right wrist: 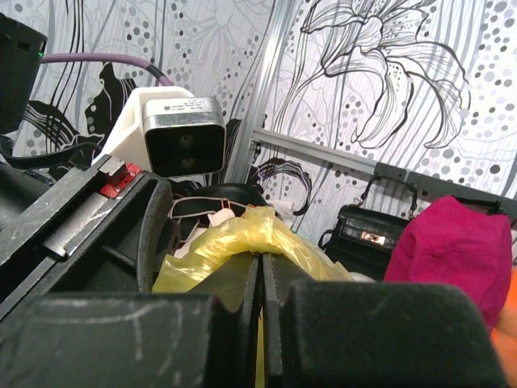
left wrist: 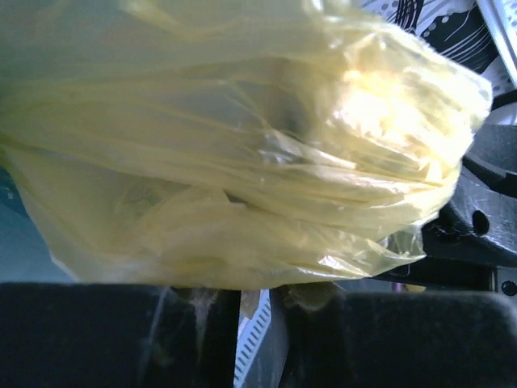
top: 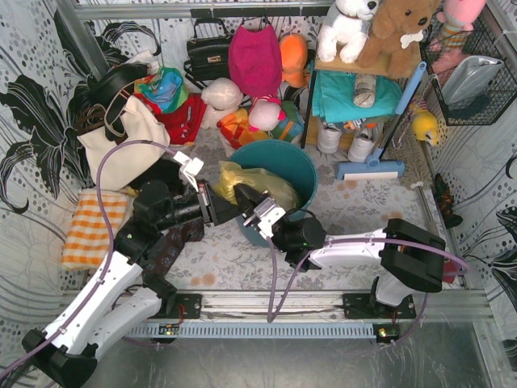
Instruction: Tie the trash bag
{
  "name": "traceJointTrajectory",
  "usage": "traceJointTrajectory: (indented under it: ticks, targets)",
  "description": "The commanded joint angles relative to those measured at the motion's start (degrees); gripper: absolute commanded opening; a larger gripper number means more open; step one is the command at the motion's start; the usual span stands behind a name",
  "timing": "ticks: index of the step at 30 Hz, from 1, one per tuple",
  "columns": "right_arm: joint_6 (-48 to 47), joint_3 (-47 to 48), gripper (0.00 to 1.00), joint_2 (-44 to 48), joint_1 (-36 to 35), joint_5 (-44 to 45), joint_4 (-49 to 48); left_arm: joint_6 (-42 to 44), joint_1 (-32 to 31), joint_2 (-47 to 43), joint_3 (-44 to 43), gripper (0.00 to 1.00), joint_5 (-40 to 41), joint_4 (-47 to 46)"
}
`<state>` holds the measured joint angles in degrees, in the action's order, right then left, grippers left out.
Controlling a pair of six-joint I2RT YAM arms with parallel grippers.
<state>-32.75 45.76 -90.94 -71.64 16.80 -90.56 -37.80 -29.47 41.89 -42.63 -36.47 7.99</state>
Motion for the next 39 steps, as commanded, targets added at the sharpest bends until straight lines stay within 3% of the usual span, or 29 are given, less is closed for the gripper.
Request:
traceJointTrajectory:
  ticks: [1, 6, 10, 14, 23, 26, 31, 39]
  targets:
    - [-3.9, 2.5, 0.00, -0.8, -0.2, 1.6, -6.5, 0.8, -0.3, -1.7, -1.6, 0.34, -1.6, 1.3]
    - [-3.4, 1.2, 0.00, -0.1, -0.2, 1.9, -6.5, 3.4, -0.3, -3.7, -5.5, 0.66, -0.6, 6.5]
    - [-3.5, 0.7, 0.00, 0.5, -0.2, 2.1, -6.6, 10.0, -0.3, -4.3, -11.7, 0.73, 2.7, 16.1]
    - [-3.7, 1.0, 0.00, 0.9, -0.2, 3.6, -4.7, 13.0, -0.3, -4.5, -16.4, 0.77, 4.3, 20.8]
    - [-2.0, -0.2, 0.00, 4.2, -0.2, 8.2, 1.4, 14.6, -0.3, -3.7, -19.7, 0.74, 2.0, 16.0]
    - [-2.0, -1.4, 0.00, 5.7, -0.2, 8.3, 1.8, 17.7, -0.3, -3.8, -22.7, 0.74, 6.9, 19.8]
    - [-2.5, -2.5, 0.00, 6.7, -0.2, 6.6, 2.0, 20.7, -0.3, -3.0, -26.8, 0.77, 22.4, 25.1]
    - [-2.2, -4.9, 0.00, 9.1, -0.2, 0.0, 2.8, 15.4, -0.3, 5.7, -23.8, 0.74, 20.2, 16.8]
